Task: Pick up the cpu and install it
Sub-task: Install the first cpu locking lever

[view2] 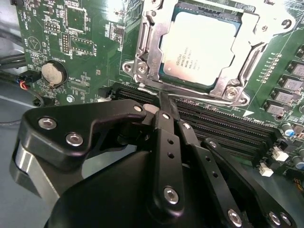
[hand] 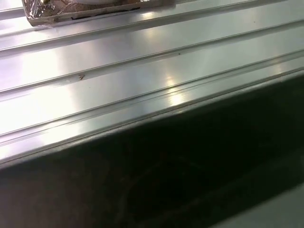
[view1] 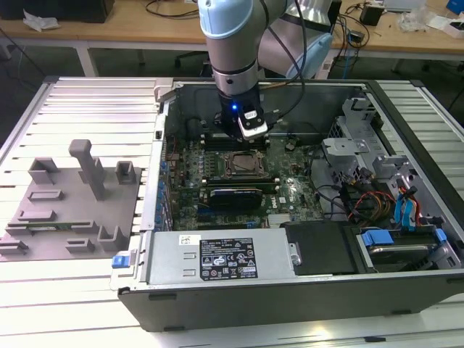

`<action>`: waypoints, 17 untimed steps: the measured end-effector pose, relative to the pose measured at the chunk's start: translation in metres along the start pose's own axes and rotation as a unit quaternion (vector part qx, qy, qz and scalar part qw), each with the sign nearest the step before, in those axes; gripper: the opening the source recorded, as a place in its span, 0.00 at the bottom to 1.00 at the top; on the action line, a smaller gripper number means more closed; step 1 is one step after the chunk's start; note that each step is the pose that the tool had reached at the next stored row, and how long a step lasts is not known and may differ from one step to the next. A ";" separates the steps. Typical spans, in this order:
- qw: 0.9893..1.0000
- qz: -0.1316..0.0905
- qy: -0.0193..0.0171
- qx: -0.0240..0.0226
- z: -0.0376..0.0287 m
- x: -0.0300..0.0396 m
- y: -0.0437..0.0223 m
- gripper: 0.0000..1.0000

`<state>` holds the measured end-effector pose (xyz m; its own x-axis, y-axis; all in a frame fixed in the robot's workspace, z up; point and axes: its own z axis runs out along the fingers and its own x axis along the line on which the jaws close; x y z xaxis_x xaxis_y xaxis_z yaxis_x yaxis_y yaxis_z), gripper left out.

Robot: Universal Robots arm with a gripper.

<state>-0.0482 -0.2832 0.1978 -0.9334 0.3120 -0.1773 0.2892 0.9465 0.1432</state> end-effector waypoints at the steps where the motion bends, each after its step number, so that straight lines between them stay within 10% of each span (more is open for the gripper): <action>1: 1.000 0.000 -0.001 0.000 0.0002 0.0000 -0.0006 0.11; 12: 1.000 0.000 -0.003 -0.001 -0.0079 -0.0015 -0.0011 0.11; 17: 1.000 -0.001 -0.018 -0.011 -0.0092 0.0043 -0.0030 0.11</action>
<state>-0.0550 -0.2854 0.2056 -0.9253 0.3138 -0.2128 0.2829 0.9451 0.1635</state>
